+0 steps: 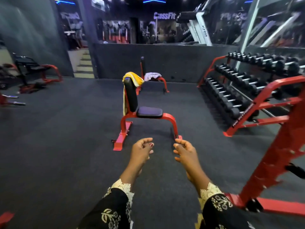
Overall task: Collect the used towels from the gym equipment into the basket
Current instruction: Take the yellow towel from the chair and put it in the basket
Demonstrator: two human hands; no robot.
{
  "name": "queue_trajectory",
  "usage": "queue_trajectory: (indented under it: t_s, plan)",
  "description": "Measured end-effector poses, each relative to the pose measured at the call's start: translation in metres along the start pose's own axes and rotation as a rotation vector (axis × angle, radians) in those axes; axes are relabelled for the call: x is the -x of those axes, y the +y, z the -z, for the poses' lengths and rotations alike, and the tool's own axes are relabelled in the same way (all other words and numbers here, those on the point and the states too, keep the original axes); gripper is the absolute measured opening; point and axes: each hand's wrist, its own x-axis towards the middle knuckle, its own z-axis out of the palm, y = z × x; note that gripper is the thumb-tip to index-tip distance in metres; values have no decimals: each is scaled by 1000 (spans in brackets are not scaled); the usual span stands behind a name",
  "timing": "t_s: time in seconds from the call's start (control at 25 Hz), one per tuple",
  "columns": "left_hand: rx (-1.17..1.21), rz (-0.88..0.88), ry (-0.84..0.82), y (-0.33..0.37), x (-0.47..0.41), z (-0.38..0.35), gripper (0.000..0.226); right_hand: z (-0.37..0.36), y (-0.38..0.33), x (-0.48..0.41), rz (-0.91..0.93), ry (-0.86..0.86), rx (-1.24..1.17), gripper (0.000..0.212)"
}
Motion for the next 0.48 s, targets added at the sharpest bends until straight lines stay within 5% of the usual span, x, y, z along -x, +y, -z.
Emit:
queue_trajectory:
  t_s: [0.48]
  plan:
    - [19, -70, 122, 74, -425, 15, 23, -155, -48, -411, 4, -132, -16, 22]
